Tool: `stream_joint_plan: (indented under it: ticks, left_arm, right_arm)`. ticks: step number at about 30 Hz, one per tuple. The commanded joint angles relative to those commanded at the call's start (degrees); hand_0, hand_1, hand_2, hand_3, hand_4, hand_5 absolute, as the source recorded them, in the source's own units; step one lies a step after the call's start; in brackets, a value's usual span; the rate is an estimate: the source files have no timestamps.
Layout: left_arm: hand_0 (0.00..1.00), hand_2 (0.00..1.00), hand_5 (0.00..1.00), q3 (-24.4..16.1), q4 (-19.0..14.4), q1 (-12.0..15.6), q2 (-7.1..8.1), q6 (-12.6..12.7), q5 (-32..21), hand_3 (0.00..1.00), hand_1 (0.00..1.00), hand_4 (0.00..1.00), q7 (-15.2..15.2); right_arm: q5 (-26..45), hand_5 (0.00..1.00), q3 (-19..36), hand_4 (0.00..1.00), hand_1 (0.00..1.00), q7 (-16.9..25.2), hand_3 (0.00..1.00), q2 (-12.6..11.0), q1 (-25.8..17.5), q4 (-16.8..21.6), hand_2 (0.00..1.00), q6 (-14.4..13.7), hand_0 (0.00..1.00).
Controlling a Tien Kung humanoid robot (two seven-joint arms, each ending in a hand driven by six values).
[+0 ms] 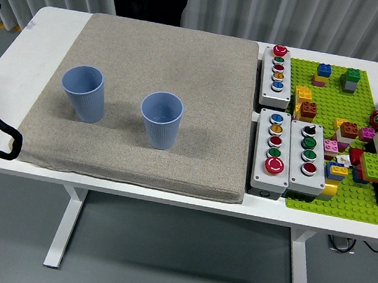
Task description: Pick cup pour cup place
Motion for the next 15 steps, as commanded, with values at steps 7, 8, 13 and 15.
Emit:
stream_joint_plan:
  ticks: [7,8,13,15]
  left_arm:
    - [0.870,0.952,0.998,-0.69,0.57,0.08,-0.09,0.01,-0.02,0.940,0.857,0.616,-0.06]
    - [0.870,0.952,0.998,-0.45,0.71,-0.05,0.06,0.02,-0.25,0.940,0.857,0.616,-0.08]
    - [0.870,0.949,0.998,-0.02,1.15,-0.65,0.44,0.09,-0.48,0.940,0.856,0.617,-0.09]
    - [0.870,0.949,0.998,-0.26,1.23,-0.59,0.46,0.19,-0.37,0.940,0.856,0.617,-0.12]
  right_arm:
    - [0.26,0.017,-0.11,0.002,0.629,0.21,0.565,-0.05,0.09,-0.05,0.556,-0.10,0.701]
    - [0.40,0.017,-0.16,0.002,0.629,0.24,0.565,-0.06,0.13,-0.06,0.556,-0.15,0.701]
    - [0.16,0.018,-0.05,0.002,0.629,0.12,0.565,-0.10,0.34,-0.03,0.556,-0.18,0.701]
    - [0.21,0.018,-0.09,0.002,0.629,0.13,0.565,-0.10,0.33,-0.03,0.556,-0.20,0.701]
